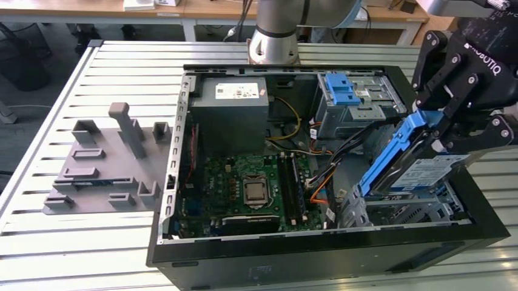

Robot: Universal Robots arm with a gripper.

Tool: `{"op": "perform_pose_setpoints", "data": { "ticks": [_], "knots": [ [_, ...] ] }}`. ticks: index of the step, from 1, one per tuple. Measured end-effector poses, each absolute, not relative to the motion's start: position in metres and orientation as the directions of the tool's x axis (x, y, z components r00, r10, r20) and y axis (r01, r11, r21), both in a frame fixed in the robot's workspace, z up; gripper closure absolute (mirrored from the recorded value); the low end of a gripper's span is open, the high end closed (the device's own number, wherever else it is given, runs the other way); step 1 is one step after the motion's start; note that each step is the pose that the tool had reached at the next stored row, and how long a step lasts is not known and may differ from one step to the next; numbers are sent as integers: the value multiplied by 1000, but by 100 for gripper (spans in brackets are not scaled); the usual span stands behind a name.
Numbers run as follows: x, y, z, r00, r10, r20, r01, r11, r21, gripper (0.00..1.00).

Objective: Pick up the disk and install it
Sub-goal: 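Insert the disk into the insertion slot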

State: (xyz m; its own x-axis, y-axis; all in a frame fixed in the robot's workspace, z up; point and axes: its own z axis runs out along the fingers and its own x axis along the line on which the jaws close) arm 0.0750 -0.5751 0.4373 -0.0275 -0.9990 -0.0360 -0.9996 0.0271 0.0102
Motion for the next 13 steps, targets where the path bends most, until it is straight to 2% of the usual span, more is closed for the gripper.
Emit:
{"op": "perform_pose_setpoints", "data": {
  "ticks": [13],
  "knots": [
    [75, -575, 432, -28, -999, -36, -1000, 28, 10, 64]
  ]
}}
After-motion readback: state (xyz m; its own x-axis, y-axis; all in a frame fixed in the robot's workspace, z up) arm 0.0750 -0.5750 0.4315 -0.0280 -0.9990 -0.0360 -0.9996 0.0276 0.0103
